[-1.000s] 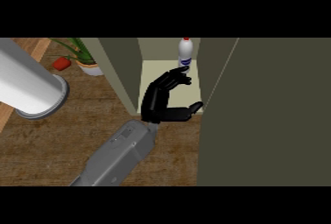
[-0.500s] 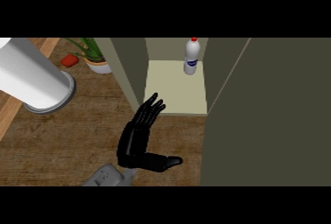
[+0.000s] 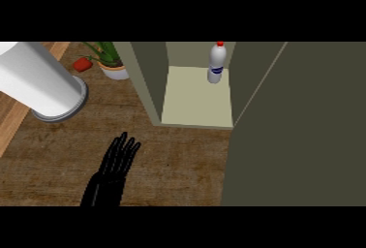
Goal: Pick up the bottled water, place it into the cabinet and close the cabinet
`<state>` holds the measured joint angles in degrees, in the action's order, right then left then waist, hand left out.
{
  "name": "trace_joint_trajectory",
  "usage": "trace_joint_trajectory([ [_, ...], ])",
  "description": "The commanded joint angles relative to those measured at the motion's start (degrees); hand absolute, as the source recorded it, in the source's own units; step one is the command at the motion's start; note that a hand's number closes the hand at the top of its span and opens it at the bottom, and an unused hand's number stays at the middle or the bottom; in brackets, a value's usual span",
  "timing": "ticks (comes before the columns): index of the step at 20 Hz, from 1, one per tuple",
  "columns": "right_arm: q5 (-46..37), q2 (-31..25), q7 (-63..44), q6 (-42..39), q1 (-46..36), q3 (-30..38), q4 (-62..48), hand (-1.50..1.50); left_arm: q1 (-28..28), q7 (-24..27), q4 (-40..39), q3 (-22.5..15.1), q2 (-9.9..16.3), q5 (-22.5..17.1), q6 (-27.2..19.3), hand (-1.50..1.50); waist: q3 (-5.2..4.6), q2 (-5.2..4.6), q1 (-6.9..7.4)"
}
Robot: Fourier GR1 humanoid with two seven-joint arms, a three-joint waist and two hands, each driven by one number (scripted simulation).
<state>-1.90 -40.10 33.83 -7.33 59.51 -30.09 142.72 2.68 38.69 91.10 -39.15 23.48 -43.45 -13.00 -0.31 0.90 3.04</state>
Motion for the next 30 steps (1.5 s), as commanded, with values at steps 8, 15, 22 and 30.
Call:
trace_joint_trajectory([
  [8, -9.8, -5.7, -10.5, -0.3, -10.3, -6.8, 11.1, 1.50, 13.4, 8.2, 6.8, 6.7, 15.2, -2.2, 11.0, -1.50, -0.32, -0.60, 1.43],
  [15, -4.6, -3.7, -20.5, 0.7, -18.5, -13.1, 9.0, 1.50, 19.4, 11.6, 8.3, 10.4, 22.5, -4.8, 19.8, -1.50, -0.36, -1.52, 3.50],
  [22, -2.9, -4.1, -26.3, -2.8, -33.1, -13.2, 6.3, 1.50, 19.7, 11.9, 7.4, 13.0, 25.6, -6.1, 23.4, -1.50, -0.54, -2.22, 5.87],
  [30, 1.0, 0.8, -34.6, -2.9, -44.4, -15.5, 0.2, 1.50, 19.6, 12.8, 6.3, 15.4, 27.9, -7.4, 27.1, -1.50, -0.82, -2.64, 7.57],
])
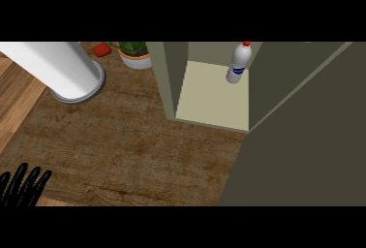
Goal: Pick up the bottled water, place it into the cabinet and close the cabinet
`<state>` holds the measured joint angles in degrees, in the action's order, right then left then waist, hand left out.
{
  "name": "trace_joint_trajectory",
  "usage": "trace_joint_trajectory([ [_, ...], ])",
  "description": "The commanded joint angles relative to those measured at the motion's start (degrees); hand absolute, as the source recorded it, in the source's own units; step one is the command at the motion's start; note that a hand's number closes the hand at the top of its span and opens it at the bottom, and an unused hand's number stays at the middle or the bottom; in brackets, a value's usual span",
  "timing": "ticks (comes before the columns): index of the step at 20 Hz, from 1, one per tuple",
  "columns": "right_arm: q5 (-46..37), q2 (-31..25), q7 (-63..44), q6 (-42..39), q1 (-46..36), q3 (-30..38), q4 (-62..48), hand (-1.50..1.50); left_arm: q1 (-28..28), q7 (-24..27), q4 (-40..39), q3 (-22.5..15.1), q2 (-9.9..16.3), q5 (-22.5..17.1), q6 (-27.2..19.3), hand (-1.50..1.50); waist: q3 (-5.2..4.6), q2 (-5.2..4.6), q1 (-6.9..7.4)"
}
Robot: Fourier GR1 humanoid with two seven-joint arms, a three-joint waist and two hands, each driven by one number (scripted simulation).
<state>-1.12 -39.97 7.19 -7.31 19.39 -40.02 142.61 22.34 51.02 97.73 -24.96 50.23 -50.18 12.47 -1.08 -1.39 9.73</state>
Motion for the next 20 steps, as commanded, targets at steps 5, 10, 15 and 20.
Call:
trace_joint_trajectory([
  [5, 4.1, 6.6, -11.9, -0.5, -8.3, -5.8, -2.7, 1.50, 0.1, 0.5, 0.1, 2.6, 2.9, -1.1, 2.9, -1.50, -0.03, -0.65, 1.68],
  [10, 7.1, 11.4, -16.9, 1.8, -11.9, -4.0, -5.3, 1.50, -0.1, 0.2, 0.0, 3.3, 3.6, -1.7, 4.2, -1.50, -0.03, -0.89, 1.57],
  [15, 12.8, 17.5, -19.9, 2.6, -15.9, -3.1, -10.4, 1.50, -0.6, -0.1, -0.1, 4.2, 3.6, -2.3, 4.2, -1.50, 0.20, -1.37, 1.75],
  [20, 19.7, 22.9, -21.9, 3.0, -19.9, 0.3, -16.5, 1.50, -0.1, -0.7, 0.4, 5.3, 4.5, -3.3, 4.5, -1.50, 0.52, -1.51, 1.64],
])
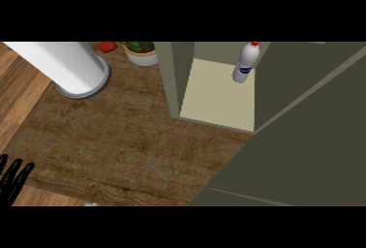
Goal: Pick up the bottled water, place it into the cabinet and close the cabinet
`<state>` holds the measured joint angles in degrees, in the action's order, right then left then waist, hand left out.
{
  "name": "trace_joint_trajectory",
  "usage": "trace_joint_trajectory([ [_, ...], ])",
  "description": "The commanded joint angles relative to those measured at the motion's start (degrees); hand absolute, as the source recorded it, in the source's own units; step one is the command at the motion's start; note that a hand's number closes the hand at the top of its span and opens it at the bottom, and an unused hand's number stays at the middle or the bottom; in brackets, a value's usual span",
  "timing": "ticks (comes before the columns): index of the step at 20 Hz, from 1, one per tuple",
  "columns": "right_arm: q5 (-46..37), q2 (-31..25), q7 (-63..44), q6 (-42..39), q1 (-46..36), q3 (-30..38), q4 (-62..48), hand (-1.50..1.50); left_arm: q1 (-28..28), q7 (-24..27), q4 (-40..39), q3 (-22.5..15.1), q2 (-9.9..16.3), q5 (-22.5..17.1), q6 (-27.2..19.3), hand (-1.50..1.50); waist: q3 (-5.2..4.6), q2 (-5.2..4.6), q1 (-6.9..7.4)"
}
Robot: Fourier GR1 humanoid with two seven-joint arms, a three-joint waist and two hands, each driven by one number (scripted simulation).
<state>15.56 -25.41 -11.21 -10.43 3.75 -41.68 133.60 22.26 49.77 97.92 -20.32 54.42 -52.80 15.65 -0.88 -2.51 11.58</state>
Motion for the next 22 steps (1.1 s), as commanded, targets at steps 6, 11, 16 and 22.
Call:
trace_joint_trajectory([
  [6, 12.7, 11.6, -6.6, 4.1, -12.1, 8.8, -16.8, 1.50, 0.5, 0.7, -0.5, 1.7, 0.6, -1.2, 2.4, -1.50, 0.39, -0.12, -0.36],
  [11, 10.3, 15.6, -6.9, 8.4, -24.3, 18.4, -30.5, 1.50, 2.1, 0.2, -1.7, 3.6, 2.0, -3.2, 3.8, -1.50, 0.60, 0.83, -1.89],
  [16, 6.4, 20.0, -6.9, 13.5, -38.1, 23.7, -46.9, 1.50, 3.4, 0.3, -2.4, 4.8, 2.5, -3.7, 5.6, -1.50, 0.72, 1.22, -3.60],
  [22, 4.5, 21.1, -0.8, 10.9, -51.2, 29.0, -66.6, 1.50, 4.8, 0.1, -2.4, 5.6, 1.4, -3.5, 5.9, -1.50, 0.84, 1.22, -5.53],
])
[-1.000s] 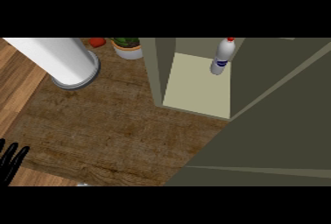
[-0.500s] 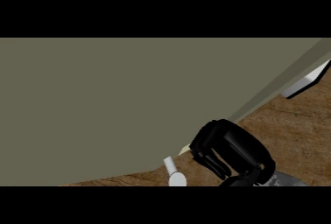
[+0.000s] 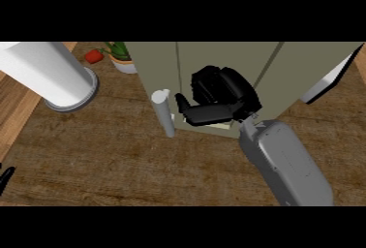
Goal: Pick up the bottled water, place it into the cabinet and close the cabinet
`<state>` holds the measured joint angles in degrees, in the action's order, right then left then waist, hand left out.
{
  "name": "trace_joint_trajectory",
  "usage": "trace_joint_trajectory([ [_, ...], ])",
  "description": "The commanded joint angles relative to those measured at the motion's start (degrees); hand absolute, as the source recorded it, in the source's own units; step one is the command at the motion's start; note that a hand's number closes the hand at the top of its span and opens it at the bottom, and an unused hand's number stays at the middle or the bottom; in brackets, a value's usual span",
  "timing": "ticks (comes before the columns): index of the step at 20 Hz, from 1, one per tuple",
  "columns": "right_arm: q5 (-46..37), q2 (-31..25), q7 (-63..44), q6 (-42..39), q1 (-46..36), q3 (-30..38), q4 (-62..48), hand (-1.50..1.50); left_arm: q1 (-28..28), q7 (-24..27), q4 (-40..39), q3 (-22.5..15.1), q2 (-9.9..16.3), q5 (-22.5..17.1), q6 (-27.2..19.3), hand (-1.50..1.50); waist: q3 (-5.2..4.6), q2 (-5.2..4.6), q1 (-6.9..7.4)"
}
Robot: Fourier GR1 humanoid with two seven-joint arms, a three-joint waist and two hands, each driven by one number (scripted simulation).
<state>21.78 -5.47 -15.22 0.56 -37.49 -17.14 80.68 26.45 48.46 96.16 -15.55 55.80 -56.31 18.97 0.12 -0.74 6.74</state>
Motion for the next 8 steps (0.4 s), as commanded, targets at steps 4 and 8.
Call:
trace_joint_trajectory([
  [4, -1.6, 1.5, 3.7, 1.0, -14.5, 7.3, -18.4, 1.50, 1.5, 1.4, 0.9, 1.4, 0.0, 0.4, 2.8, -1.50, -0.16, -0.37, -0.49],
  [8, -3.1, 3.3, 7.9, -0.5, -13.8, 5.2, -22.8, 1.50, 0.3, 0.6, -0.5, 1.9, -1.0, -0.4, 3.3, -1.50, -0.22, -0.47, -2.16],
])
